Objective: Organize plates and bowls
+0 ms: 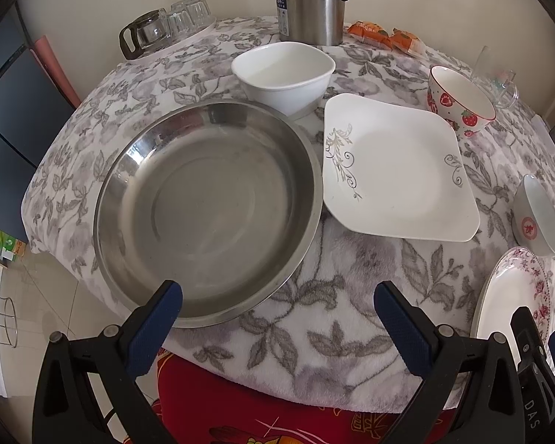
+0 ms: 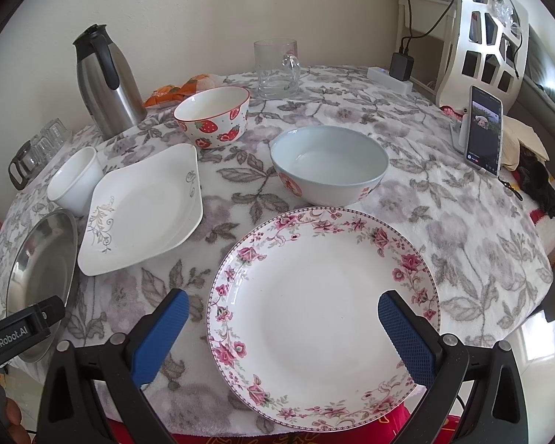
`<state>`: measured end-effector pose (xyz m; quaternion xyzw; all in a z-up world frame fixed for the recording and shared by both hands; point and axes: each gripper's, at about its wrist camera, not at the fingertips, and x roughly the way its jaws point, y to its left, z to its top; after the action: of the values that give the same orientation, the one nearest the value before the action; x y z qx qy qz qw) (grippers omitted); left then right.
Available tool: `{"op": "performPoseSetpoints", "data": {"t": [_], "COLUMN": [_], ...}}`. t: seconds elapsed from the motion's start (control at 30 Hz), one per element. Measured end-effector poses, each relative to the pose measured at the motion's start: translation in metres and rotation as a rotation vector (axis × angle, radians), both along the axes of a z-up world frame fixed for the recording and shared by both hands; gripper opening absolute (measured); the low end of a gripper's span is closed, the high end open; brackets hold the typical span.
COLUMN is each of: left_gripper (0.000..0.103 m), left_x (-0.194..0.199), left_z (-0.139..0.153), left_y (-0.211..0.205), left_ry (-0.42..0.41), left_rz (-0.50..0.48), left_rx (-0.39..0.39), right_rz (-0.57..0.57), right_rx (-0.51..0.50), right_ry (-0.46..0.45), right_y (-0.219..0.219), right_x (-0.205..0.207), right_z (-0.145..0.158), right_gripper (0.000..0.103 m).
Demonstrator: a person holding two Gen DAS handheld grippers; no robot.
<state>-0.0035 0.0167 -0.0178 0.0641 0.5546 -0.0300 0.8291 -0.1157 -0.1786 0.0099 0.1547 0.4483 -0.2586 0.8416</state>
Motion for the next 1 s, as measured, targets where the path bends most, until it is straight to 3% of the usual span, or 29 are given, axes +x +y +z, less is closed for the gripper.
{"op": "performPoseSetpoints", "data": {"t": [1.0], "left_gripper": [0.103], "left_x": [0.0007], "left_z": [-0.001], "left_y": [0.0016], "left_ry": [0.003], "left_rz": [0.002], "left_rx": [-0.003], "right_rz": [-0.004], "right_rx": [0.013], "right_ry": [-0.001], "right_y": [0.0008], "right_x": [0.0049], "right_z": [0.0032], "right_gripper": [0.103]}}
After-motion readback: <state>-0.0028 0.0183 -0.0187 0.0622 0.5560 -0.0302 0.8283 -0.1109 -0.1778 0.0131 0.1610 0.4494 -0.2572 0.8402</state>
